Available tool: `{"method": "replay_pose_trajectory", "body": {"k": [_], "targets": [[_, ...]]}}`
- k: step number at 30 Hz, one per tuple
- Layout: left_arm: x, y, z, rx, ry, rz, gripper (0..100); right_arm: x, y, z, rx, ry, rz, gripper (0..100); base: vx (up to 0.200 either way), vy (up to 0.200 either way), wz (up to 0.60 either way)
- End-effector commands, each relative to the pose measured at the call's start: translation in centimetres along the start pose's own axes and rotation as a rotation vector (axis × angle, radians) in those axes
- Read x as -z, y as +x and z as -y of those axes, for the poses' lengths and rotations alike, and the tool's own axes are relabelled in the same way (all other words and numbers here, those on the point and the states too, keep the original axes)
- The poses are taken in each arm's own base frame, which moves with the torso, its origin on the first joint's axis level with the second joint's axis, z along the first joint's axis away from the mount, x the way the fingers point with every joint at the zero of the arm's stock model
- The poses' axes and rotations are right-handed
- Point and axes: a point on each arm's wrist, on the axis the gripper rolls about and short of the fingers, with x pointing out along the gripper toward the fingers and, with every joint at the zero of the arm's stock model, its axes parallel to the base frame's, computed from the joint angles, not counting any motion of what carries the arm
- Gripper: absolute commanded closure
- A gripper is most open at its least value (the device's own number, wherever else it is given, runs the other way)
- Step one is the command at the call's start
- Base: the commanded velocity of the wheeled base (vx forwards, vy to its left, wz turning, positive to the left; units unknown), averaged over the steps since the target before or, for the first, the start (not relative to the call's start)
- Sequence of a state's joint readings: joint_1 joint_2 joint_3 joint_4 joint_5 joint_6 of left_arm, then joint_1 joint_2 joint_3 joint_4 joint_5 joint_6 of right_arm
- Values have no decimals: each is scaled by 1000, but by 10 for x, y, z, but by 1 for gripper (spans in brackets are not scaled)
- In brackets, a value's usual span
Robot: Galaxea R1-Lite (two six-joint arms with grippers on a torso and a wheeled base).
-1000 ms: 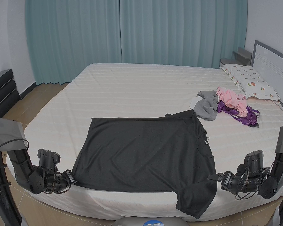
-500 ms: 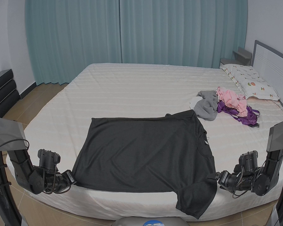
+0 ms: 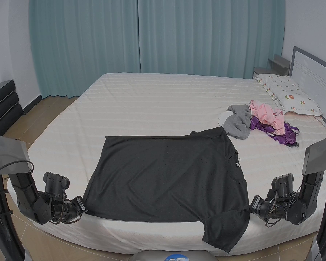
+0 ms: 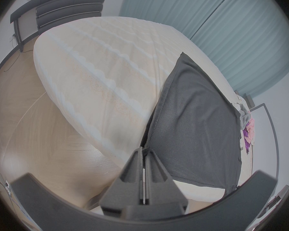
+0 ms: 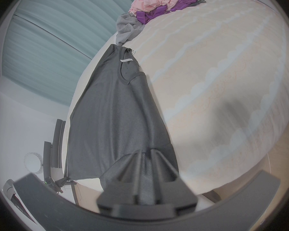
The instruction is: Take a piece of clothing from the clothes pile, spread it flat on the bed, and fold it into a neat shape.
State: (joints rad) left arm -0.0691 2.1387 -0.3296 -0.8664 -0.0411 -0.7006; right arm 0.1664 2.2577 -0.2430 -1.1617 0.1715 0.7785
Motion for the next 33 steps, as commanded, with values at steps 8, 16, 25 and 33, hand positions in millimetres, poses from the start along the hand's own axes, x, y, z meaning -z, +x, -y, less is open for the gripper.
{"method": "replay_pose_trajectory", "body": {"k": [8,16,25,33], "targets": [[0,-1,0,3,0,3,100,-17,4,-8,-44,10,65,100,0,0,0],[0,0,0,1,-1,-2,100,-29,9,-16,-81,2,108,100,0,0,0],[0,0,0,3,-2,-1,100,-42,15,-24,-106,-6,143,100,0,0,0],[0,0,0,4,-3,-2,100,-35,12,-11,-58,-4,96,0,0,0,0]]}}
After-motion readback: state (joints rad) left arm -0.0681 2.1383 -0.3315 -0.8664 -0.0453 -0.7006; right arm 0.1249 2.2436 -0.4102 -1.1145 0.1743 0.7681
